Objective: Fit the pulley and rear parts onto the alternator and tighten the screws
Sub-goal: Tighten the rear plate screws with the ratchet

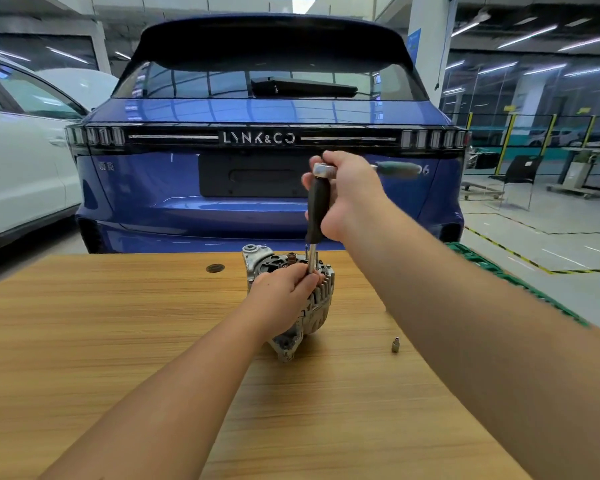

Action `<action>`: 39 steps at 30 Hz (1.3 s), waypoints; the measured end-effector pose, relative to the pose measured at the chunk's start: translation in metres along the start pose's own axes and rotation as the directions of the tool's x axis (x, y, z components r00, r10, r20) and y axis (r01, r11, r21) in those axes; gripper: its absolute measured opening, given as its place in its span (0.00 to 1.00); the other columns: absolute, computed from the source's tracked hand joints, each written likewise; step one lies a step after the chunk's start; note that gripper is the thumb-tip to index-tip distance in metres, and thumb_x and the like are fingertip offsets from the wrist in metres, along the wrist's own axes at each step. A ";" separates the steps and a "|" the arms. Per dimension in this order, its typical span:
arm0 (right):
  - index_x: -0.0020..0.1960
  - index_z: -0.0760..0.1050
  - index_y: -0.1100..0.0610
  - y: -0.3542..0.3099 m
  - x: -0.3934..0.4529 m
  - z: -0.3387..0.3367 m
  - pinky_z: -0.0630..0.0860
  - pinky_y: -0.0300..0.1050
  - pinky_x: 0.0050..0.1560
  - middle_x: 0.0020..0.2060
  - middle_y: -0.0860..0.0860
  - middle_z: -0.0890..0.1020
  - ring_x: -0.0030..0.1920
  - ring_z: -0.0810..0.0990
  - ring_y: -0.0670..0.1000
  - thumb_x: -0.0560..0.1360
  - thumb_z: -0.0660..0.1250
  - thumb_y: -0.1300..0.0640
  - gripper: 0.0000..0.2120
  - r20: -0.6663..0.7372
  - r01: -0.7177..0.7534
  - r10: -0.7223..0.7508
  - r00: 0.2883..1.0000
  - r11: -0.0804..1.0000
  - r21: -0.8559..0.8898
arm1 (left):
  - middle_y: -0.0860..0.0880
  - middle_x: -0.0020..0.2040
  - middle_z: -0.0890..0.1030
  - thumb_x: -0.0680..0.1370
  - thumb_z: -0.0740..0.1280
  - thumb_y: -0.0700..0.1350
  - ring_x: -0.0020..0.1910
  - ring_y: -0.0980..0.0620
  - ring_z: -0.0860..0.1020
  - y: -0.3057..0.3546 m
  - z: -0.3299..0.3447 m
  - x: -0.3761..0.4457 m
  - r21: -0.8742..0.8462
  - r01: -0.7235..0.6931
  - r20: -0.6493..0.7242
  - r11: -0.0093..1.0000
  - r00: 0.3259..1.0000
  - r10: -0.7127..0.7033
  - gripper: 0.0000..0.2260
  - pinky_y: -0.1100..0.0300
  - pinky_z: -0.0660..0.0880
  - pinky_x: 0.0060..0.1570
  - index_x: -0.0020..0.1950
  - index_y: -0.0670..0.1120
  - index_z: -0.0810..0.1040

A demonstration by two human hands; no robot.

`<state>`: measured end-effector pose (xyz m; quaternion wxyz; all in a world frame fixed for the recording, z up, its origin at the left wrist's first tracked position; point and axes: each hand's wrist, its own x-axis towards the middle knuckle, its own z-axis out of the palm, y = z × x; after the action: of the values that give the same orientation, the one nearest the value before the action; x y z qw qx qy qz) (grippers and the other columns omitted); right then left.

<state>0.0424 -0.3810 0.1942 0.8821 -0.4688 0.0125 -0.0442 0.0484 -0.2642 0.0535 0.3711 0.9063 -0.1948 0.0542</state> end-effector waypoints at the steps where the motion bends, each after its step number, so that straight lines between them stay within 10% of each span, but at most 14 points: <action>1: 0.57 0.76 0.56 0.005 0.000 -0.004 0.75 0.47 0.45 0.43 0.50 0.82 0.41 0.79 0.50 0.82 0.64 0.56 0.06 0.012 0.070 -0.071 0.997 0.996 0.056 | 0.55 0.52 0.84 0.84 0.55 0.59 0.52 0.54 0.79 0.000 0.000 0.000 -0.005 0.002 0.001 1.000 1.000 -0.002 0.12 0.47 0.77 0.57 0.60 0.63 0.76; 5: 0.53 0.80 0.44 0.019 -0.007 -0.016 0.77 0.38 0.53 0.51 0.44 0.84 0.51 0.82 0.41 0.82 0.65 0.54 0.07 0.259 0.506 -0.441 0.859 0.805 -0.310 | 0.57 0.52 0.83 0.84 0.56 0.58 0.53 0.57 0.78 -0.001 0.000 0.000 -0.020 0.001 -0.005 1.000 1.000 -0.002 0.12 0.48 0.77 0.58 0.60 0.61 0.77; 7: 0.56 0.82 0.49 0.022 -0.007 -0.018 0.73 0.30 0.55 0.51 0.41 0.82 0.53 0.79 0.36 0.82 0.64 0.55 0.09 0.430 0.715 -0.587 0.685 0.430 -0.551 | 0.56 0.50 0.83 0.84 0.56 0.58 0.50 0.56 0.79 0.000 0.001 0.000 0.001 -0.007 -0.010 1.000 1.000 0.007 0.12 0.48 0.76 0.57 0.60 0.60 0.77; 10: 0.54 0.81 0.59 0.021 -0.003 -0.022 0.74 0.46 0.57 0.51 0.48 0.81 0.55 0.77 0.50 0.81 0.64 0.62 0.07 0.602 0.745 -0.599 0.528 -0.013 -0.667 | 0.54 0.49 0.84 0.84 0.55 0.58 0.48 0.53 0.81 0.000 0.001 -0.001 0.021 -0.022 -0.014 1.000 1.000 0.022 0.13 0.48 0.76 0.57 0.60 0.59 0.78; 15: 0.63 0.76 0.57 0.007 -0.003 -0.020 0.73 0.53 0.46 0.52 0.53 0.80 0.52 0.75 0.58 0.84 0.58 0.51 0.15 0.791 0.547 -0.405 0.459 -0.572 -0.611 | 0.52 0.49 0.85 0.84 0.55 0.57 0.48 0.51 0.82 0.000 0.002 -0.002 0.014 -0.030 -0.014 0.999 0.999 0.030 0.13 0.49 0.77 0.56 0.61 0.59 0.78; 21: 0.56 0.75 0.48 -0.016 -0.007 -0.001 0.64 0.45 0.35 0.42 0.47 0.76 0.43 0.77 0.52 0.83 0.44 0.37 0.24 0.757 0.456 -0.222 0.615 -0.683 -0.571 | 0.52 0.44 0.85 0.84 0.55 0.58 0.40 0.52 0.81 -0.002 0.005 -0.002 0.006 -0.040 -0.028 0.999 0.999 0.040 0.12 0.54 0.77 0.48 0.59 0.61 0.77; 25: 0.38 0.70 0.53 -0.030 -0.005 0.019 0.67 0.45 0.31 0.34 0.51 0.75 0.33 0.73 0.52 0.83 0.55 0.48 0.17 0.525 0.387 -0.167 0.834 -0.502 -0.774 | 0.51 0.46 0.85 0.83 0.55 0.59 0.43 0.52 0.82 -0.001 0.006 -0.003 0.014 -0.031 -0.014 0.999 0.999 0.031 0.10 0.48 0.76 0.58 0.56 0.64 0.75; 29: 0.50 0.74 0.61 -0.033 -0.016 0.022 0.81 0.47 0.42 0.33 0.53 0.85 0.35 0.85 0.53 0.80 0.59 0.59 0.06 0.164 0.134 0.022 0.986 0.479 -0.868 | 0.51 0.47 0.85 0.84 0.55 0.59 0.44 0.52 0.82 0.001 0.005 -0.003 0.009 -0.027 -0.020 1.000 0.999 0.027 0.10 0.45 0.73 0.63 0.56 0.64 0.75; 32: 0.59 0.72 0.58 -0.017 -0.019 0.013 0.75 0.50 0.48 0.43 0.52 0.88 0.39 0.87 0.51 0.81 0.60 0.58 0.09 0.174 -0.025 0.132 0.976 0.860 -0.509 | 0.53 0.43 0.84 0.84 0.54 0.59 0.38 0.55 0.79 0.001 0.006 -0.003 0.012 -0.011 -0.028 1.000 1.000 0.011 0.11 0.43 0.75 0.61 0.58 0.64 0.76; 36: 0.47 0.78 0.57 -0.001 -0.014 0.013 0.75 0.43 0.39 0.43 0.53 0.84 0.39 0.80 0.50 0.81 0.64 0.59 0.06 0.122 -0.077 0.096 0.988 0.985 -0.152 | 0.53 0.47 0.84 0.84 0.54 0.58 0.44 0.54 0.82 0.001 0.006 -0.002 -0.008 0.016 -0.019 1.000 1.000 -0.016 0.10 0.48 0.75 0.60 0.58 0.65 0.75; 39: 0.48 0.78 0.52 0.014 -0.012 0.008 0.77 0.43 0.41 0.49 0.54 0.83 0.42 0.80 0.48 0.81 0.66 0.57 0.04 0.087 0.235 -0.220 0.972 0.936 -0.260 | 0.54 0.51 0.84 0.84 0.55 0.57 0.52 0.50 0.82 0.001 0.006 -0.001 -0.020 0.028 -0.025 0.999 0.999 -0.029 0.11 0.51 0.77 0.57 0.59 0.64 0.76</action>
<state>0.0316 -0.3654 0.1865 0.7992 -0.5835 -0.0611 -0.1306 0.0466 -0.2687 0.0490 0.3829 0.9047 -0.1777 0.0582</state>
